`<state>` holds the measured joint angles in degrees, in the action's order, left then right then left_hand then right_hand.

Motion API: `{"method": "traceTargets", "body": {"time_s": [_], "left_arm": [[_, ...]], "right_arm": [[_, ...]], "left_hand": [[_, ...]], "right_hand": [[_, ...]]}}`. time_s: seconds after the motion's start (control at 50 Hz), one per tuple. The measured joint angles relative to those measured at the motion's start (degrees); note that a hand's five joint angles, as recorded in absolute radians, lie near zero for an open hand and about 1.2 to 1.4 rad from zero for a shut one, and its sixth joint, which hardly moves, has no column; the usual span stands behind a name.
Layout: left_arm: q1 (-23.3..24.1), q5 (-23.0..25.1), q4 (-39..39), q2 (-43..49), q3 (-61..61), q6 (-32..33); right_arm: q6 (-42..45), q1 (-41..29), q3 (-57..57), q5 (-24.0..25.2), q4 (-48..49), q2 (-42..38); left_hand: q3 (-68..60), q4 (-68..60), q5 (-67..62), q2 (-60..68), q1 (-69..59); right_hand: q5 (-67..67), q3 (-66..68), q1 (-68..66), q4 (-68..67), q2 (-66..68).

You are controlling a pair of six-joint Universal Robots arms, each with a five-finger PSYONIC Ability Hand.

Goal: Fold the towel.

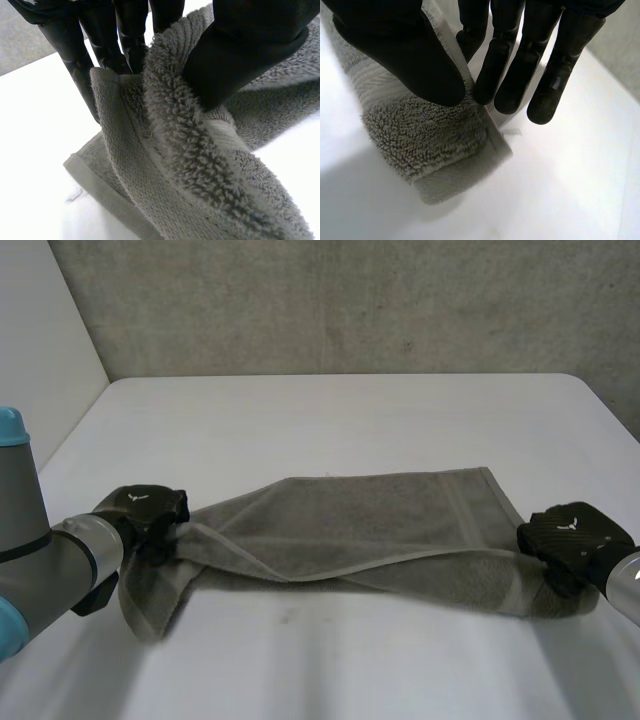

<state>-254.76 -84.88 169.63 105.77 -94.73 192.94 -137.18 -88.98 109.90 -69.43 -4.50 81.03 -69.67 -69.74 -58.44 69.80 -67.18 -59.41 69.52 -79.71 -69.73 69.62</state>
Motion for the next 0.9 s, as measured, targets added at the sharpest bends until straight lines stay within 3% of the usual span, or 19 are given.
{"method": "traceTargets", "body": {"time_s": [0.08, 0.18, 0.26, 0.42, 0.66, 0.76, 0.8, 0.9], "left_arm": [[0.5, 0.0, 0.0, 0.2, 0.1, 0.1], [0.7, 0.0, 0.1, 1.5, 0.6, 0.1], [0.7, 0.0, 0.1, 2.2, 0.8, 0.0], [0.7, 0.1, 0.1, 2.3, 0.8, -0.1], [0.5, 0.1, 0.2, 1.9, 0.2, -0.1], [0.3, 0.1, 0.3, 1.7, 0.1, -0.1], [0.3, 0.1, 0.3, 1.6, 0.2, -0.2], [0.3, 0.2, 1.8, 2.0, 0.9, -0.2]], "right_arm": [[0.0, -1.6, -3.1, -3.5, -3.5, -3.3], [-0.7, -3.3, -5.4, -4.7, -5.1, -6.5], [-3.0, -3.7, -5.7, -4.5, -5.0, -7.2], [-7.3, -3.6, -5.2, -4.1, -4.6, -6.9], [-9.1, -3.2, -3.8, -4.2, -0.9, -7.3], [-10.2, -3.2, -4.3, -4.1, -0.2, -8.6], [-10.9, -3.2, -5.1, -4.1, -0.1, -9.2], [-11.5, -3.5, -7.9, -4.0, 0.0, -9.6]], "left_hand": [[0.0, 0.0, 0.0, 0.0, 0.0], [0.0, 0.0, 0.0, 0.0, 0.0], [0.0, 0.0, 0.0, 0.0, 0.0], [0.0, 0.0, 0.0, 0.0, 0.0], [0.0, 0.0, 0.0, 0.0, 0.0], [0.0, 0.0, 0.0, 0.0, 0.0], [0.0, 0.0, 0.0, 0.0, 0.0], [0.0, 0.0, 0.0, 0.0, 0.0]], "right_hand": [[0.4, -0.8, 1.1, 0.9, -0.8], [18.8, -19.3, 22.9, 19.5, -19.4], [26.9, -27.5, 32.0, 27.4, -27.5], [30.5, -30.7, 35.7, 30.9, -30.5], [29.4, -29.4, 33.6, 29.9, -29.6], [15.4, -13.6, 16.0, 15.0, -13.7], [3.0, -2.6, 2.9, 2.8, -2.6], [0.7, -0.5, 0.6, 0.5, -0.6]]}}
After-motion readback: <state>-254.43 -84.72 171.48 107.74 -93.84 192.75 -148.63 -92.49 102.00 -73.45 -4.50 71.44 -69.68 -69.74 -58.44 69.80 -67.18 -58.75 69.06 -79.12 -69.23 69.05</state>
